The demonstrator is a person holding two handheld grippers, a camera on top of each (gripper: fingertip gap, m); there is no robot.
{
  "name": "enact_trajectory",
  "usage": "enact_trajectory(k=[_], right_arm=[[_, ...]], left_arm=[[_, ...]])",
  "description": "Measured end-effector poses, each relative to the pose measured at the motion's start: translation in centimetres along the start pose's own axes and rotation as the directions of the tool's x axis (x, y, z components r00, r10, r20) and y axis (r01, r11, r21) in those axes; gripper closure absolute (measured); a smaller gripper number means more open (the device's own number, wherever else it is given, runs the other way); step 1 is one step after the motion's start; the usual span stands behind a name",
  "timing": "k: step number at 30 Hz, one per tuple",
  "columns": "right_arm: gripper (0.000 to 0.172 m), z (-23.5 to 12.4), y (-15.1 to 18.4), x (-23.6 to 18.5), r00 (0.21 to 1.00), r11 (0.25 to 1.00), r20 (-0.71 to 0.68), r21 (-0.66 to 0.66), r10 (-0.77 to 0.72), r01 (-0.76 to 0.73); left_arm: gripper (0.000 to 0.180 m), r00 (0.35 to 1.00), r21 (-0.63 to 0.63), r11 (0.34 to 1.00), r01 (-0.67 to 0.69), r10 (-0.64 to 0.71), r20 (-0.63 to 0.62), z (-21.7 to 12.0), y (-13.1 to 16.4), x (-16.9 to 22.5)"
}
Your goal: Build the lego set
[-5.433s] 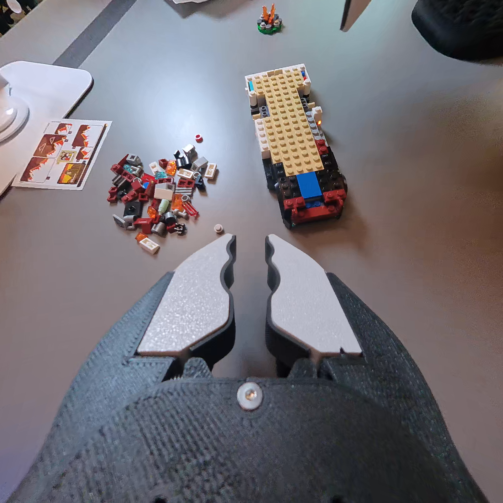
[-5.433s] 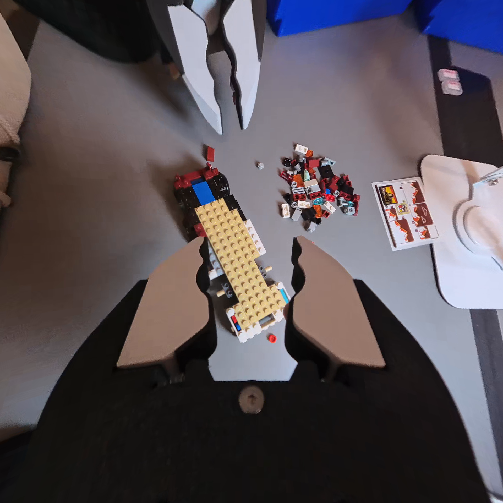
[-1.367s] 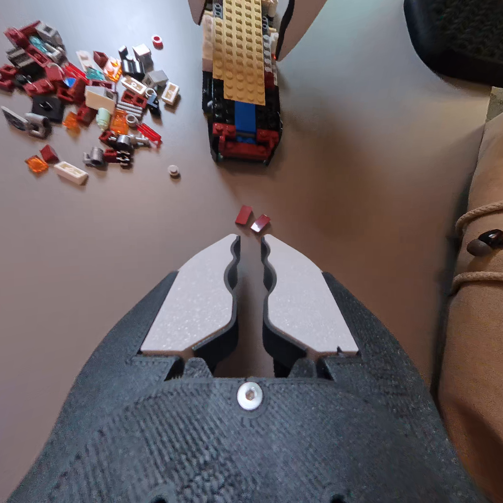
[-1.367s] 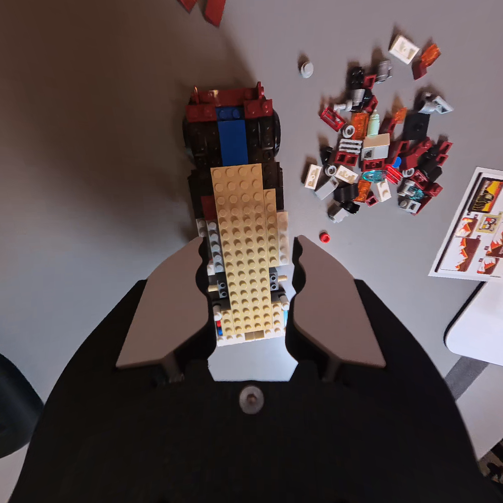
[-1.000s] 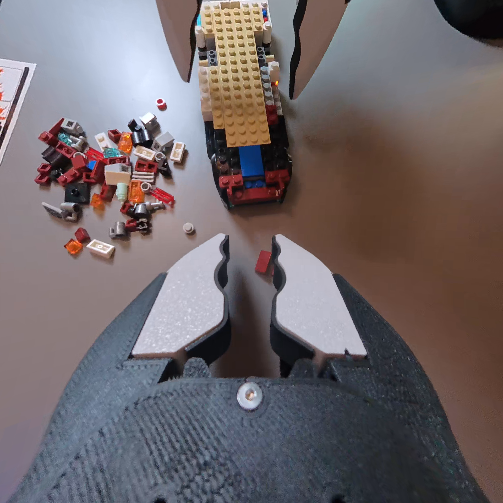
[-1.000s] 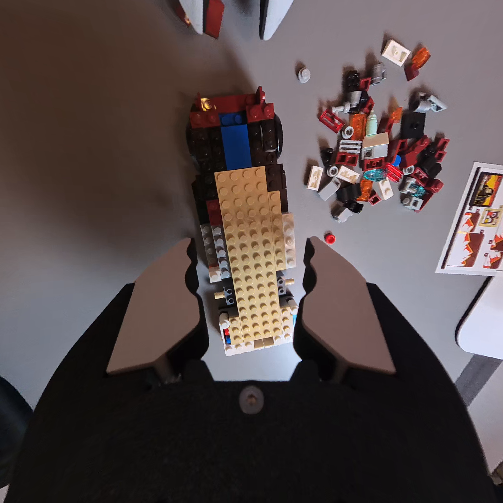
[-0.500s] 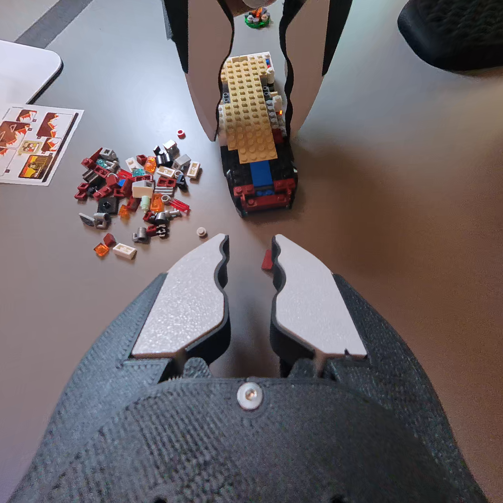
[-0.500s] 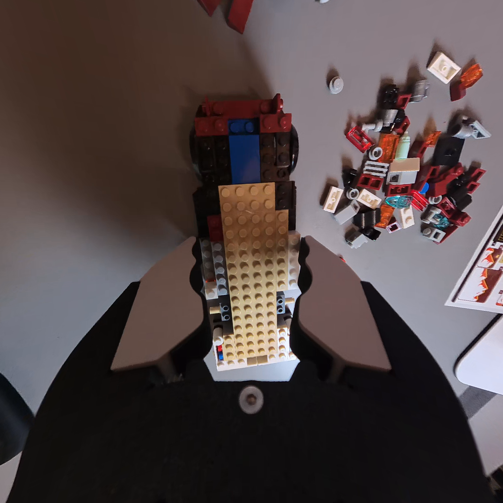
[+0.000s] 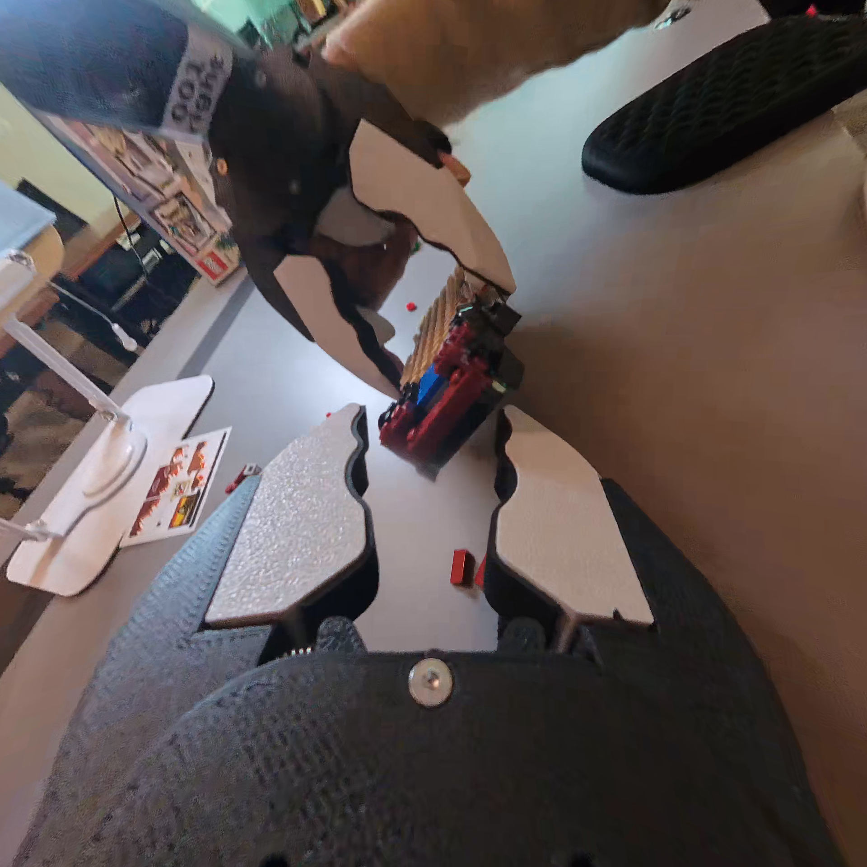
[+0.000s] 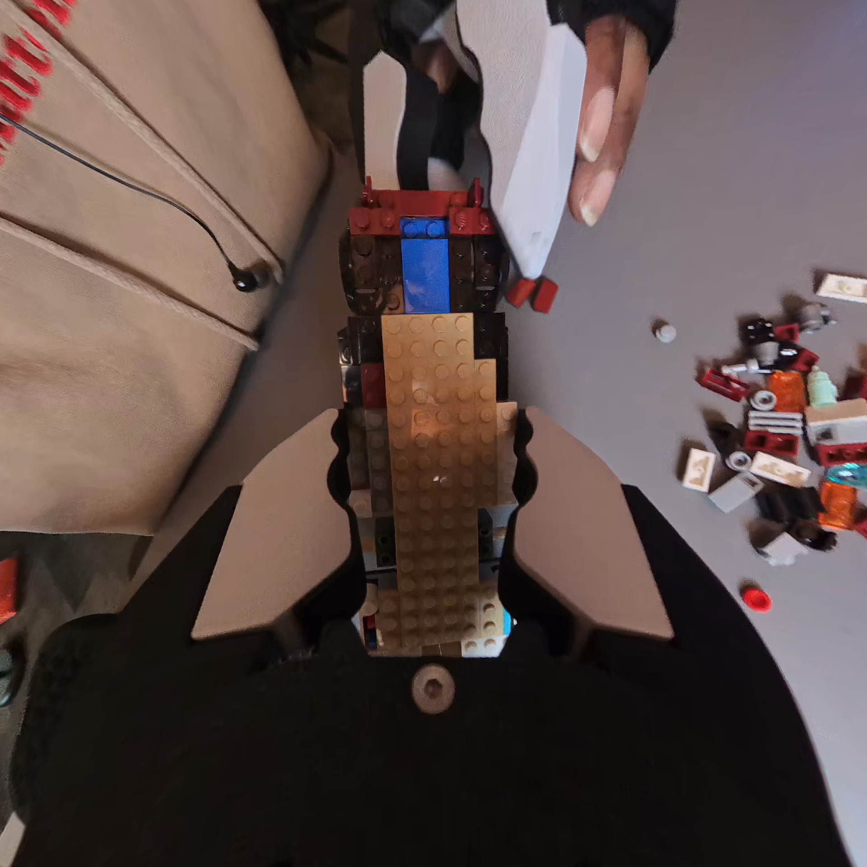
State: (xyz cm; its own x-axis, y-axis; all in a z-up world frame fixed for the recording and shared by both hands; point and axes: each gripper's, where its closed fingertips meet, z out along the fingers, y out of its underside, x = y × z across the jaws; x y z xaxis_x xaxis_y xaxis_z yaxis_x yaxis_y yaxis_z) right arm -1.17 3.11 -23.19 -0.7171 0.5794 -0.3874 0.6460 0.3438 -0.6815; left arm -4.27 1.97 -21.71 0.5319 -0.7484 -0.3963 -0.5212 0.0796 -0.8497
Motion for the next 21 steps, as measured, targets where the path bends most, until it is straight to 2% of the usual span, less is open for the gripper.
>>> enact_trajectory(k=[3,7,10,13,18,20,21], right_arm=[[0.103,0.2,-1.5,-1.6,0.995,0.995,0.098,0.101,-0.016,0.006],[0.103,0.2,-2.7,-2.4,0.993,0.980,0.115,0.199,-0.036,0.012],[0.103,-0.8,-3.4,-2.0,0.999,0.969,-0.012,0.243,-0.030,0.032],[0.103,-2.1,-4.0,-2.4,0.971,0.959,-0.225,0.249,-0.077,0.133],[0.107,-1.4,-3.4,-3.0,0.781,0.951,-0.605,0.119,-0.158,0.285],[0.120,-1.6,-3.1,-1.5,0.603,0.947,-0.776,0.022,-0.185,0.319],[0.133,-1.7,-2.9,-1.1,0.520,0.937,-0.824,-0.039,-0.226,0.347]], left_arm=[[0.138,1.000,0.117,0.993,0.006,-0.006,-0.001,-0.3,-2.4,0.0],[0.138,0.999,0.178,0.983,0.034,-0.034,-0.006,-1.3,-3.9,-0.2],[0.140,0.998,0.168,0.983,0.069,-0.070,0.005,-1.6,-3.9,-0.5],[0.140,0.994,0.162,0.981,0.106,-0.108,0.007,-1.6,-3.9,-0.8],[0.140,0.990,0.145,0.980,0.134,-0.138,0.019,-1.4,-4.0,-1.2],[0.140,0.990,0.143,0.981,0.133,-0.137,0.022,-1.3,-4.2,-1.2],[0.140,0.990,0.142,0.981,0.133,-0.138,0.025,-1.2,-4.3,-1.2]])
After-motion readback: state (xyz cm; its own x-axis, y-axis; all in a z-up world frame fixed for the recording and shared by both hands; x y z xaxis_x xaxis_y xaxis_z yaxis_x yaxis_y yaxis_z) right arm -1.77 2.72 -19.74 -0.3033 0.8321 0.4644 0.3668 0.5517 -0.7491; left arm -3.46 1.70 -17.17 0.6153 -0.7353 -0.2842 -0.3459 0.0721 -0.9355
